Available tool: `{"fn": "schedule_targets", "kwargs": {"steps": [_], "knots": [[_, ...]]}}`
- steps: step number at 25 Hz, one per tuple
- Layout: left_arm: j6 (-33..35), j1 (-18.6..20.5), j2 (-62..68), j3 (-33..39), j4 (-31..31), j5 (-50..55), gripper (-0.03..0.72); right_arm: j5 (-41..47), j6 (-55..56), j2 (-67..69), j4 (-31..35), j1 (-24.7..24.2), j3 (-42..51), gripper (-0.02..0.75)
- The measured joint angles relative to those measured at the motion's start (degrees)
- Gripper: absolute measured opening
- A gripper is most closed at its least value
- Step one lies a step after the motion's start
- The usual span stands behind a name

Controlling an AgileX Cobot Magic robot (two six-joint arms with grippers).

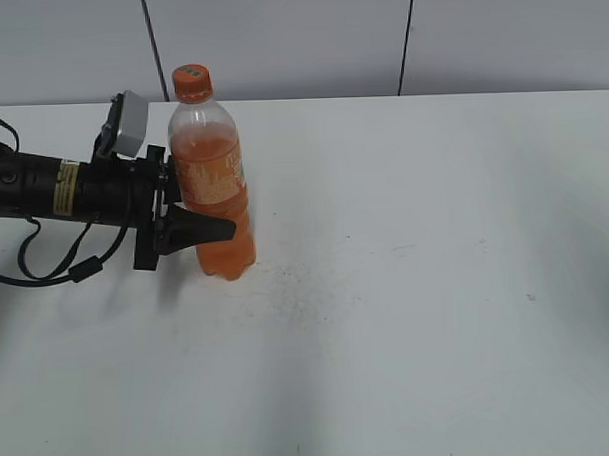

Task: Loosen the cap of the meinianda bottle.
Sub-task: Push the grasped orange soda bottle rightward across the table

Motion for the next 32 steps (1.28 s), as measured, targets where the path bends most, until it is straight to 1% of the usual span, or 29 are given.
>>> {"fn": "schedule_targets", "kwargs": {"steps": [3,10,12,15,17,21,27,29,32], "knots": [[0.0,0.0,0.0,0.0,0.3,-0.6,0.398,-0.5,0.0,7.7,0.0,0.0,-6.3,0.330],[-0.2,-0.3,0.0,0.0,0.5,-1.3,0.398,13.1,-1.3,26.9,0.0,0.0,-27.2,0.323],[-0.3,-1.1,0.2,0.0,-1.1,-0.9,0.398,15.7,-2.1,30.4,0.0,0.2,-32.8,0.323],[-0.4,-3.8,0.6,0.0,-3.8,-0.1,0.398,16.5,-2.5,34.2,-0.4,1.6,-40.0,0.323],[-0.5,-6.2,0.6,0.0,-5.3,1.4,0.398,16.7,-2.6,36.2,-0.4,3.6,-42.9,0.323],[0.3,-10.8,0.6,0.1,-9.0,4.1,0.398,16.8,-2.8,39.8,-0.2,9.3,-46.5,0.323],[1.2,-16.5,0.5,0.0,-12.9,8.2,0.398,16.8,-2.5,44.6,2.6,17.1,-47.4,0.323],[1.2,-17.7,0.4,0.0,-13.7,9.2,0.398,16.9,-1.9,45.5,3.7,19.6,-47.4,0.323],[1.4,-18.4,0.3,0.0,-14.1,9.6,0.398,17.0,-0.1,46.7,4.4,22.3,-47.5,0.323]]}}
